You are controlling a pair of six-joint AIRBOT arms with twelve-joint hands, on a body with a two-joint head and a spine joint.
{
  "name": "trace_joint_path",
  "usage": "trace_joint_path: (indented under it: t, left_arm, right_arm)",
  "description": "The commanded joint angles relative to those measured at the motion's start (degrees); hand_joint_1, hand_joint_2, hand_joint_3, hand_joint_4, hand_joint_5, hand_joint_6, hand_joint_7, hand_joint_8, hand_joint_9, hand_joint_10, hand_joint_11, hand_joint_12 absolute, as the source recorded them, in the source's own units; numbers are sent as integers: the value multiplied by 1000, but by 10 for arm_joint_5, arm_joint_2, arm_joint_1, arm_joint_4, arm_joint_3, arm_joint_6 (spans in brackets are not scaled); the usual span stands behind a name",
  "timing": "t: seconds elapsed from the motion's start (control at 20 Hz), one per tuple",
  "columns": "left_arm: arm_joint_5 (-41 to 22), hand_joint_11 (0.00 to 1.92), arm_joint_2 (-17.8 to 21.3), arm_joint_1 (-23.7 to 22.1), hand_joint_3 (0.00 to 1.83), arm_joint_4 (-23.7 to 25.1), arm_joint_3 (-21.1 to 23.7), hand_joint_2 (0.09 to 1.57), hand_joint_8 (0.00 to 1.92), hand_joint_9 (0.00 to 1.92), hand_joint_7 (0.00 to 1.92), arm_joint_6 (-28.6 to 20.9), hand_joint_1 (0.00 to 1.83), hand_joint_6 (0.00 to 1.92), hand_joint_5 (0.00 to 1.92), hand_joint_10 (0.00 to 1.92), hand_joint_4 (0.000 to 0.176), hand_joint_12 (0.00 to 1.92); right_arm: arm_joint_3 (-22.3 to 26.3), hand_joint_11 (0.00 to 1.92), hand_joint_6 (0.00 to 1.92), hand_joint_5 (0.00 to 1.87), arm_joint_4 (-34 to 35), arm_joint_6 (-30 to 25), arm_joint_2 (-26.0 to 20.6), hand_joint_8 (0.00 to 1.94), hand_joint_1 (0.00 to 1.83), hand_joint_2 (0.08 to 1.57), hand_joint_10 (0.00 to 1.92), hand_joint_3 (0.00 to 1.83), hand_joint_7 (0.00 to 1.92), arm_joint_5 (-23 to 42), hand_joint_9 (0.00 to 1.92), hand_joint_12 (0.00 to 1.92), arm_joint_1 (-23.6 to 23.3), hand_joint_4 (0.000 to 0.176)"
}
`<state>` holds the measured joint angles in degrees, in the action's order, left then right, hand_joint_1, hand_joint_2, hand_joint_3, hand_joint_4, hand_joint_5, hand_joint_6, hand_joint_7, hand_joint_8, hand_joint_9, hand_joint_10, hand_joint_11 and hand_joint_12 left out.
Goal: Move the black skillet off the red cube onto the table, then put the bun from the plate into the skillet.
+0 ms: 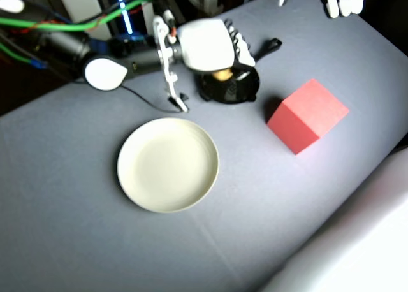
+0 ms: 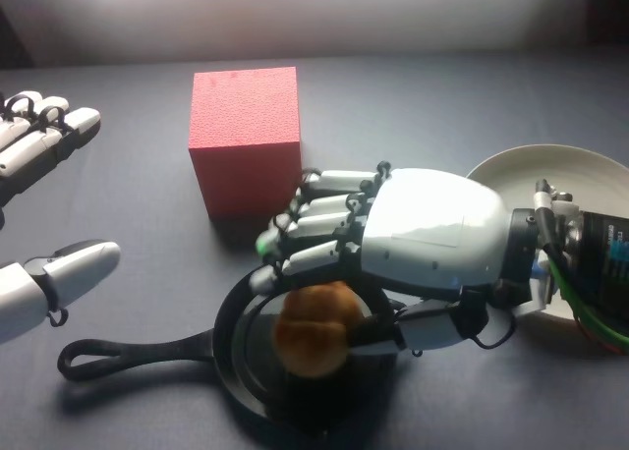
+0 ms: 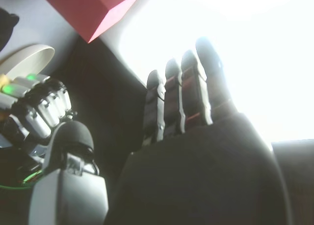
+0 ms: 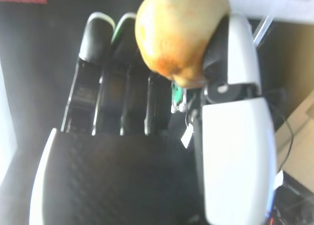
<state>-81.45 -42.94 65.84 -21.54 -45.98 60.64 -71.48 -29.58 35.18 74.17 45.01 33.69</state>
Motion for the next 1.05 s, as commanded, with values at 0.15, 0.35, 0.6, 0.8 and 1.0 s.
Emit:
trace_joint_path:
  t: [0.15,0.35,0.6,0.8,1.0]
  left_arm:
    - [-78,0,5,-1,0,1,2,1192,2,176,212,1,171,3,237,2,54,615]
    - [-96,0,6,6,0,-1,6,1194,1,178,217,0,174,0,232,1,57,567]
    - [-130,0,7,10,6,2,12,1212,4,175,201,0,116,0,186,1,60,553]
    - [-160,0,8,9,0,19,17,1137,1,197,182,-1,198,3,52,3,44,766]
    - [-177,0,5,-8,9,43,11,1256,5,286,131,-24,292,0,0,14,80,608]
  right_arm:
    - [-2,0,15,497,21,1,4,5,883,1056,12,0,317,42,298,720,-9,126]
    - [18,0,0,343,72,1,-45,0,807,993,1,0,264,103,225,697,13,33]
    - [48,0,0,0,223,5,-147,0,851,867,0,2,0,291,0,3,107,100]
    - [87,0,0,0,331,53,-190,0,676,844,0,11,0,442,0,0,194,125]
    - [112,354,6,154,354,65,-206,24,729,1048,28,4,370,555,405,86,237,71]
